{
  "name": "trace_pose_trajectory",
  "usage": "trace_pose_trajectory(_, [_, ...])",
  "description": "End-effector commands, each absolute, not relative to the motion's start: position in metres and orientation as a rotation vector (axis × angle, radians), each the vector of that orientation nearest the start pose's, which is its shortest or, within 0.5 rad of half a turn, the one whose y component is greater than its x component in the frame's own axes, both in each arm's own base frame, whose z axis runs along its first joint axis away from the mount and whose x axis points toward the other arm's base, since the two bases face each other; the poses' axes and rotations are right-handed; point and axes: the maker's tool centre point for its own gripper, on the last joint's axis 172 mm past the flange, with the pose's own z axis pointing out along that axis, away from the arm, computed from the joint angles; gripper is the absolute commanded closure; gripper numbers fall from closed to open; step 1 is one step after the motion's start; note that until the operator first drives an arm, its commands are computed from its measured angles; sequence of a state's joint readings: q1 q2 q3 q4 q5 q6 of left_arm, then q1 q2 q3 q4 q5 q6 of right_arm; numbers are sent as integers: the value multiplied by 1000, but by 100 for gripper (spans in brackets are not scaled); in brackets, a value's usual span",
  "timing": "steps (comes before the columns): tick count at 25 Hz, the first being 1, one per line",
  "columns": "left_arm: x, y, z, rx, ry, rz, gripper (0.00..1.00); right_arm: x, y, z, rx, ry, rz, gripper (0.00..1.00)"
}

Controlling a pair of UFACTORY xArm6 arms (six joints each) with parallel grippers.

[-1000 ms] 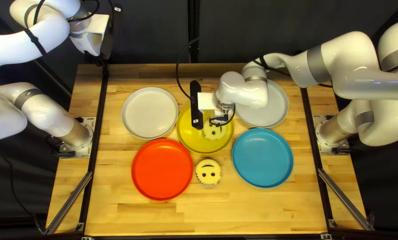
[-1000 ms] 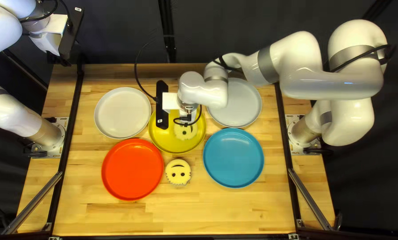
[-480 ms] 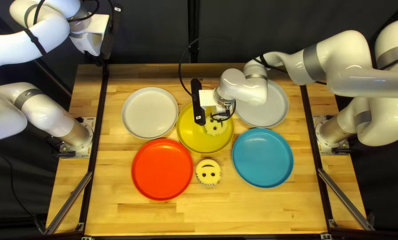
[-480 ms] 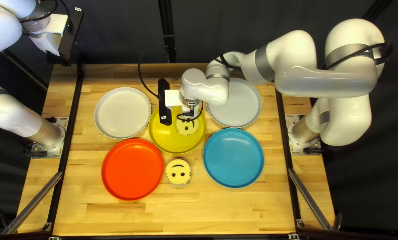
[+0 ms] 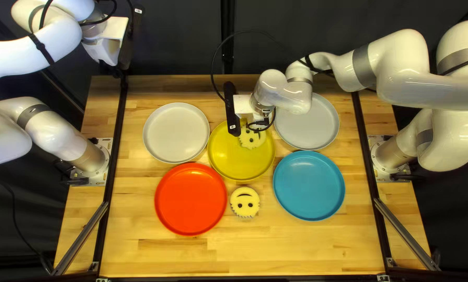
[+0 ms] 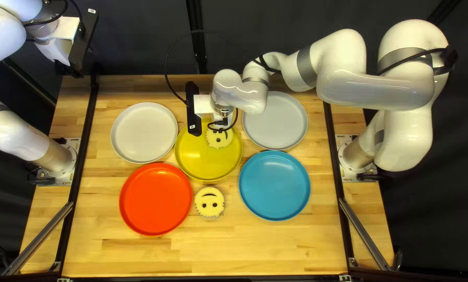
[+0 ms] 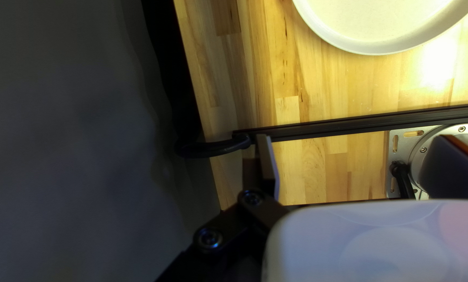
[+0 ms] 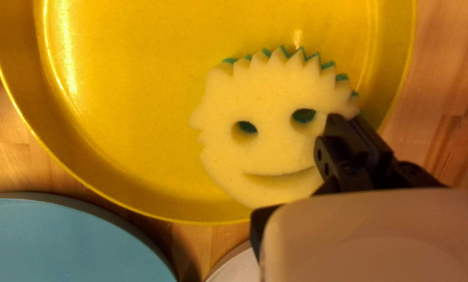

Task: Pick up sponge and scrub the plate

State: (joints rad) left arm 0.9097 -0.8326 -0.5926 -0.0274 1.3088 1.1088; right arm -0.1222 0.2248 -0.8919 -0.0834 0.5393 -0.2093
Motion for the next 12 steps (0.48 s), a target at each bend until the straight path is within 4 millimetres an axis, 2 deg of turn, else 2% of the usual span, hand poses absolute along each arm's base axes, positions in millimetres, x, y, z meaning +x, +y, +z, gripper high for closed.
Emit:
trace_pose_trajectory(1, [179, 219, 267, -3040, 295, -130, 0, 492, -48, 51, -3193, -299, -181, 100])
trace_pose_trajectory(5, [179, 219, 267, -3040, 295, -130, 0, 495, -37, 50, -3194, -350, -169, 100])
trace_pose_trajectory(8, [179, 219, 267, -3040, 295, -130, 0, 496, -48, 51, -3196, -358, -164, 100])
trace_pose_trajectory(12, [179, 219, 267, -3040, 295, -130, 0, 504, -79, 53, -3198, -340, -161, 100])
